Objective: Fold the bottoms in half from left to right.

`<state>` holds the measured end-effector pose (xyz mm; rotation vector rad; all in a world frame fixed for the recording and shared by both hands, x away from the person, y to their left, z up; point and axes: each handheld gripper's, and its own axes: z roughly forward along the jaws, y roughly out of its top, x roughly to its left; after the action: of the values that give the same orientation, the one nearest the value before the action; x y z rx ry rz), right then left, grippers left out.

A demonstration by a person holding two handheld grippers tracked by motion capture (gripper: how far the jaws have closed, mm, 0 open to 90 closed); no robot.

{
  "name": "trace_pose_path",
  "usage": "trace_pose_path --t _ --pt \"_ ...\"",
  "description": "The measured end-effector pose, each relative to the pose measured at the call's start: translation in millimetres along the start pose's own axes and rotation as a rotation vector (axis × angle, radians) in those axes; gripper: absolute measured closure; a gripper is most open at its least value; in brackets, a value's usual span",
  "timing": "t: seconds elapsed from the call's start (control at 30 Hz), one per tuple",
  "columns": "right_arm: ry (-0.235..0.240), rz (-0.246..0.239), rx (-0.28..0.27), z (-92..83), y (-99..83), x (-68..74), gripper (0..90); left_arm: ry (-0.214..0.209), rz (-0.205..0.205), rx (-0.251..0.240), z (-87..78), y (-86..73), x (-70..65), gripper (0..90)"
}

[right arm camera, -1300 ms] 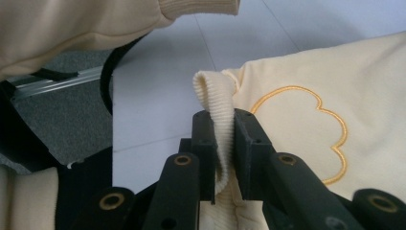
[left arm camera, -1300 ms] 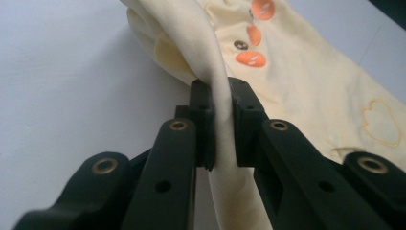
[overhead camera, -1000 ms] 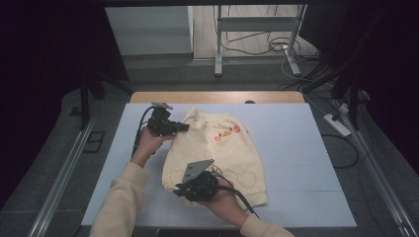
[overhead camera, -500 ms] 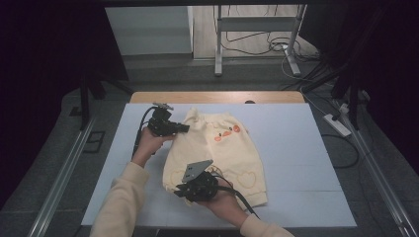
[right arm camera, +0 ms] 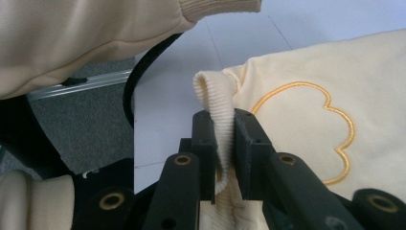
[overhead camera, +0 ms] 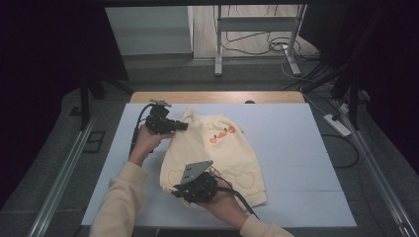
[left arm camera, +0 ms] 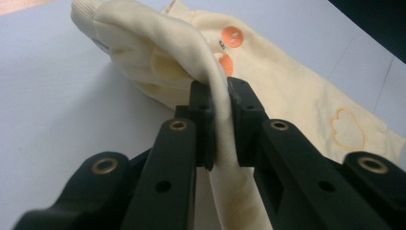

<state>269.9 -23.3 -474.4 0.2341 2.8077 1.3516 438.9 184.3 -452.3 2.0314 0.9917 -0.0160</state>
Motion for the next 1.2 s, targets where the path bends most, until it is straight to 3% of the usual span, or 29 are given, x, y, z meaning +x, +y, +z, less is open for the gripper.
trace_pose_path --t 0.47,0.73,1.2 --pt "-0.005 0.002 0.004 2.8 -1.1 -0.2 79.2 0.004 -0.008 -0.004 -3.3 -0.6 0.3 80.9" --pt "-0.002 -0.026 -0.042 -1.3 13.6 7.6 79.5 0.004 -0.011 -0.063 -25.6 0.0 -0.7 80.9" --pt "-0.043 0.016 -0.009 -9.5 -0.7 -4.0 79.6 0.013 -0.025 -0.04 -7.3 0.2 3.7 80.8"
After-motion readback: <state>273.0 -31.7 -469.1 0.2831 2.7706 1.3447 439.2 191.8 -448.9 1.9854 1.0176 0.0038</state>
